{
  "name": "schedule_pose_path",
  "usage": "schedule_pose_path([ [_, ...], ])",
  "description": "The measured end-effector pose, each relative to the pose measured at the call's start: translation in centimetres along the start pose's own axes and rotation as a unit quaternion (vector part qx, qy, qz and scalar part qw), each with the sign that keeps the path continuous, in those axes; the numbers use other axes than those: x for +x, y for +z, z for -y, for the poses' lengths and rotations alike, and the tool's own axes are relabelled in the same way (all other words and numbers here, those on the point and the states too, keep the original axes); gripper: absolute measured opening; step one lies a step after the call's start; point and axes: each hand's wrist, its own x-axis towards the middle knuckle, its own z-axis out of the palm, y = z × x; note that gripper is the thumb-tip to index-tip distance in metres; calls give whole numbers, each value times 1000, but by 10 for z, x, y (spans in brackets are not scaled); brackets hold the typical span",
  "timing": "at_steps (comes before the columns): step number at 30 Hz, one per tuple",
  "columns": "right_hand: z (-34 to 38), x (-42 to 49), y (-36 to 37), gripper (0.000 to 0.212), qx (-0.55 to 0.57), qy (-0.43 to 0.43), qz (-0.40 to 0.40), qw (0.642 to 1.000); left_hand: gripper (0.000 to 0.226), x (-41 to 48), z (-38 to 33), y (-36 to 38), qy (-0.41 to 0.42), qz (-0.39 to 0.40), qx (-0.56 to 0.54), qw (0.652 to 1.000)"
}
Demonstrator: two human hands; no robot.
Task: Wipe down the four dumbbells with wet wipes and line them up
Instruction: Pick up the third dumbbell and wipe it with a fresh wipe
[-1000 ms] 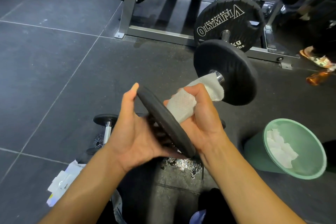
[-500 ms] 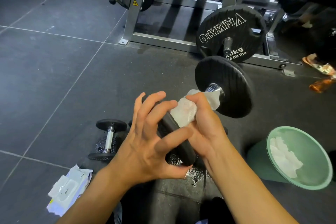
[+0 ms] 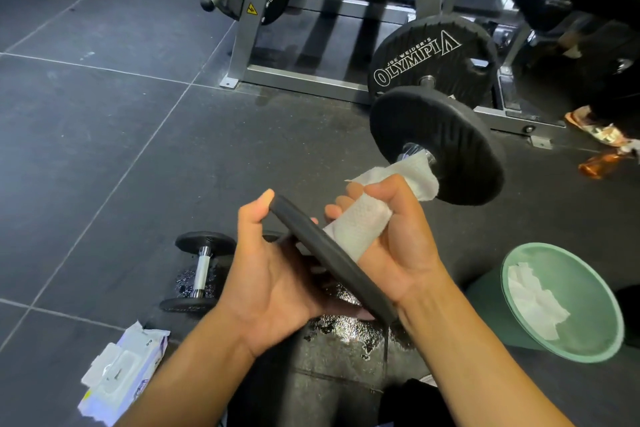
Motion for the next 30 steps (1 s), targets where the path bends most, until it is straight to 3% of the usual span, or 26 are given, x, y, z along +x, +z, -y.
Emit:
schedule_pose_path([
  [2, 2, 0, 3, 24, -17, -13, -5, 1000, 92, 0, 4, 1, 136, -22, 63, 988],
  [3, 3, 0, 5, 19, -24, -30, -10, 999, 97, -2, 4, 1, 221, -22, 153, 963],
  [4, 4, 1, 6, 17, -26, -47, -16, 998, 98, -3, 4, -1, 306, -19, 292, 906],
  [5, 4, 2, 6, 16, -27, -57, -22, 998, 98, -3, 4, -4, 387, -17, 437, 812],
  [6, 4, 4, 5, 16, -32, -58, -34, 997, 99, -2, 5, -8, 459, -16, 553, 695],
  [8, 0, 8, 1, 16, -44, -43, -57, 996, 95, -2, 7, -12, 542, -12, 675, 500],
  [10, -3, 10, -3, 19, -51, -29, -67, 996, 84, 3, 12, -16, 588, -18, 713, 381],
  [11, -4, 10, -3, 22, -53, -27, -66, 996, 82, 3, 14, -15, 596, -20, 717, 362],
  [12, -3, 9, -3, 23, -59, -30, -67, 996, 83, 3, 13, -16, 595, -19, 712, 373],
  [13, -3, 8, -1, 21, -67, -39, -68, 995, 87, 2, 11, -16, 586, -21, 700, 408],
  [14, -2, 8, 0, 19, -74, -47, -65, 994, 92, 0, 9, -18, 564, -26, 679, 470],
  [16, 0, 5, 4, 14, -89, -51, -52, 993, 100, -5, 5, -15, 470, -32, 593, 653],
  [18, 3, 3, 6, 11, -88, -39, -41, 994, 99, -6, 2, -10, 339, -44, 376, 861],
  [19, 3, 3, 6, 14, -77, -30, -30, 996, 98, -4, 1, -9, 260, -51, 236, 935],
  [20, 3, 3, 4, 15, -62, -25, -19, 998, 96, -2, 0, -8, 177, -49, 118, 976],
  [22, 1, 3, 1, 15, -55, -18, -13, 998, 91, -3, -3, -3, 37, -29, 0, 999],
  [24, 0, 3, 0, 14, -67, -10, -27, 997, 85, -5, 1, 1, 5, -20, -25, 999],
  [26, 1, 5, 0, 14, -80, -8, -40, 996, 89, -3, 8, 0, 72, -58, -18, 996],
  [28, 3, 8, -1, 12, -83, -14, -50, 995, 109, -3, 11, -1, 195, -66, 64, 977],
  [29, 2, 9, -2, 12, -80, -18, -51, 995, 114, -4, 9, 0, 270, -53, 173, 946],
  [30, 2, 10, -3, 14, -73, -22, -52, 996, 113, -4, 8, -1, 347, -35, 329, 878],
])
